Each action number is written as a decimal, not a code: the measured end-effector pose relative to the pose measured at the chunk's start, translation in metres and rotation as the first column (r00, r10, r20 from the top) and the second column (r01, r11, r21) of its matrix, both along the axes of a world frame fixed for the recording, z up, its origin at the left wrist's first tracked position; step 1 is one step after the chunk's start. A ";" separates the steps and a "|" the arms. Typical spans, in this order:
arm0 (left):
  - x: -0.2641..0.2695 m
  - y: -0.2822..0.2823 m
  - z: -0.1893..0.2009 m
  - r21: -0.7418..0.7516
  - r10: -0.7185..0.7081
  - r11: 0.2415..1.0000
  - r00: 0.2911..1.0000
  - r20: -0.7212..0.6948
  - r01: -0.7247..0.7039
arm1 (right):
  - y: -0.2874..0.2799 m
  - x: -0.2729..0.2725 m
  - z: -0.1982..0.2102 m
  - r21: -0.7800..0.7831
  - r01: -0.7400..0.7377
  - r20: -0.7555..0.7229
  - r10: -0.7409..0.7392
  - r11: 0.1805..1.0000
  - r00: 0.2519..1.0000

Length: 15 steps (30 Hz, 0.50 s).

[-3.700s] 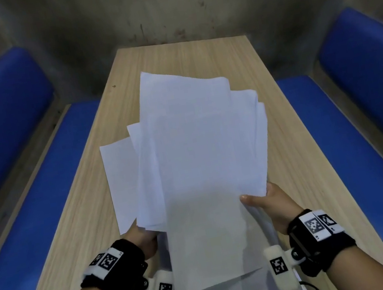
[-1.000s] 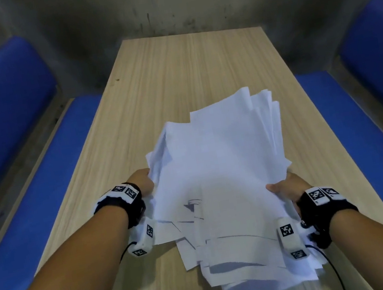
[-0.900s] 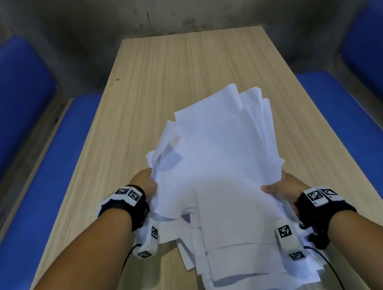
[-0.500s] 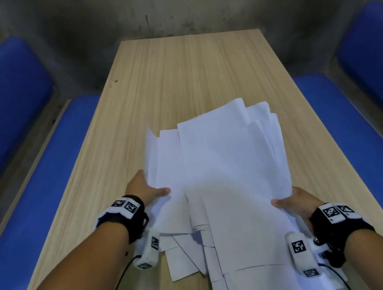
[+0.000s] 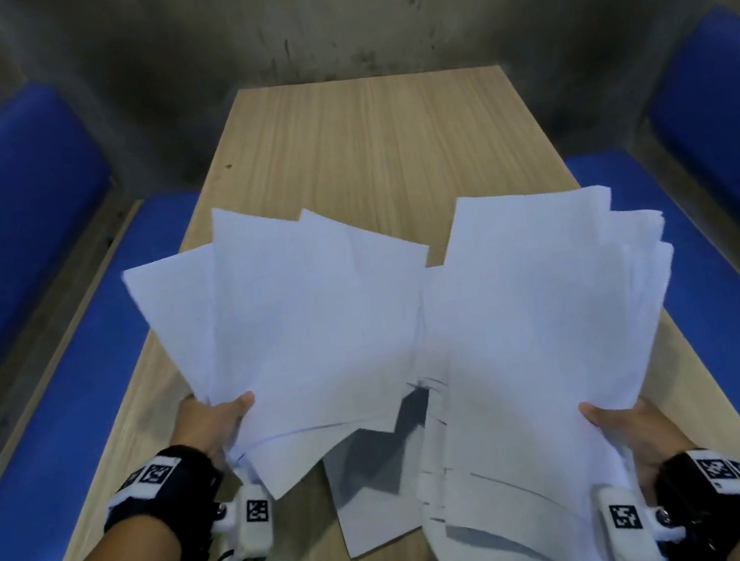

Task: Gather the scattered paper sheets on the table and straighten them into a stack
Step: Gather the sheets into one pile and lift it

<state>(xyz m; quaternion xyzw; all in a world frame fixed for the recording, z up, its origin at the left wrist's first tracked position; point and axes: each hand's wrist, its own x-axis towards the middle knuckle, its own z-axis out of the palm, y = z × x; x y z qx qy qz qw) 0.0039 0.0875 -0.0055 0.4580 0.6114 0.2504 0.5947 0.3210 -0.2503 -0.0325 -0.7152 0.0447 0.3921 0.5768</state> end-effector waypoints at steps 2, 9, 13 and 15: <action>-0.011 0.003 -0.002 0.009 0.062 0.998 0.998 0.030 -0.062 | -0.007 -0.001 0.000 0.001 0.001 0.007 -0.001 1.000 1.000; -0.030 0.001 -0.002 0.012 0.229 0.973 0.969 0.094 -0.231 | 0.001 -0.012 0.012 0.028 -0.015 0.061 0.013 0.999 0.998; -0.016 -0.037 0.018 0.073 0.155 0.982 0.966 0.205 -0.173 | 0.028 -0.030 0.029 0.069 -0.053 0.070 0.048 0.996 0.996; -0.007 -0.063 0.025 0.103 0.096 0.986 0.960 0.261 -0.127 | 0.045 -0.040 0.033 0.087 -0.076 0.066 0.070 0.993 0.995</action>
